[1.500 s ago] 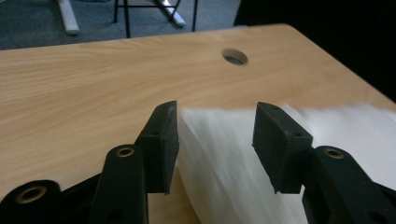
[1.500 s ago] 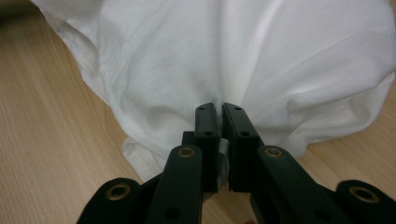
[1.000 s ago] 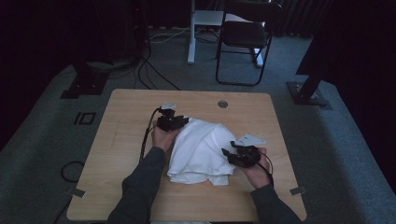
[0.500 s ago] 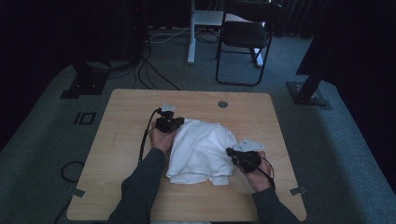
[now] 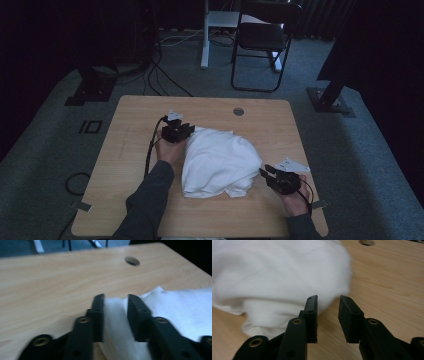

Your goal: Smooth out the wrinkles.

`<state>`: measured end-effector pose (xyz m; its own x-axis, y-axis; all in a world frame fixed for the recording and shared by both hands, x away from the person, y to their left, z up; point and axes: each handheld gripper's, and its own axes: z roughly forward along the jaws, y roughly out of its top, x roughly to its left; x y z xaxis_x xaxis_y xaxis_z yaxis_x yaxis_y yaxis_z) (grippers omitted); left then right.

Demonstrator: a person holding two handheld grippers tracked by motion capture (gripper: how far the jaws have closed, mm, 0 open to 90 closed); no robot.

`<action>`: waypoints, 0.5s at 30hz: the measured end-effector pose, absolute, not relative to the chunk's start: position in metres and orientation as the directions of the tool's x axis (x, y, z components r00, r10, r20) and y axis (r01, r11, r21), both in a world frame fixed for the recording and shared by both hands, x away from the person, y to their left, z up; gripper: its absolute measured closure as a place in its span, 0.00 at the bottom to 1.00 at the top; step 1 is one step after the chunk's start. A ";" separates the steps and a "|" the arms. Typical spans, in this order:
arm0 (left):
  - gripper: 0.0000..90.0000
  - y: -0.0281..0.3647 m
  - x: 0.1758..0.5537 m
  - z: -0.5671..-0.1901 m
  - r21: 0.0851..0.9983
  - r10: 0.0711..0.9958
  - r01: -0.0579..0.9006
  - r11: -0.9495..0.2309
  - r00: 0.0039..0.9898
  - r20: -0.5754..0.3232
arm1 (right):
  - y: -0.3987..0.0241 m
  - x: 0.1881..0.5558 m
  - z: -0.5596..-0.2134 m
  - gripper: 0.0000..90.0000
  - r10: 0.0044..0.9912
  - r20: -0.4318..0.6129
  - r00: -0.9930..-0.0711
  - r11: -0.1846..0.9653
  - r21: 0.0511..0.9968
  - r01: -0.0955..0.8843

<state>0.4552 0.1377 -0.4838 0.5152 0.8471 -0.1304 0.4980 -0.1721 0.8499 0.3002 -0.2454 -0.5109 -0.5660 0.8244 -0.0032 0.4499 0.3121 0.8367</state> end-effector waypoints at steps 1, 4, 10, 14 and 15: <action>0.71 0.139 0.451 -0.479 0.858 0.845 0.483 -0.173 0.521 -0.122 | -0.242 0.300 -0.511 0.72 0.814 0.004 -0.581 0.318 0.835 0.450; 0.68 0.136 0.436 -0.465 0.880 0.829 0.441 -0.176 0.548 -0.109 | -0.231 0.304 -0.518 0.61 0.786 0.054 -0.616 0.315 0.822 0.474; 0.66 0.102 0.400 -0.455 0.875 0.745 0.392 -0.284 0.664 -0.056 | -0.216 0.313 -0.534 0.64 0.763 0.128 -0.634 0.316 0.781 0.538; 0.66 0.076 0.384 -0.469 0.843 0.699 0.386 -0.374 0.715 -0.017 | -0.217 0.309 -0.531 0.97 0.759 0.077 -0.647 0.370 0.766 0.526; 0.67 0.073 0.382 -0.474 0.833 0.700 0.392 -0.392 0.714 -0.007 | -0.220 0.307 -0.529 0.97 0.761 0.065 -0.645 0.379 0.762 0.525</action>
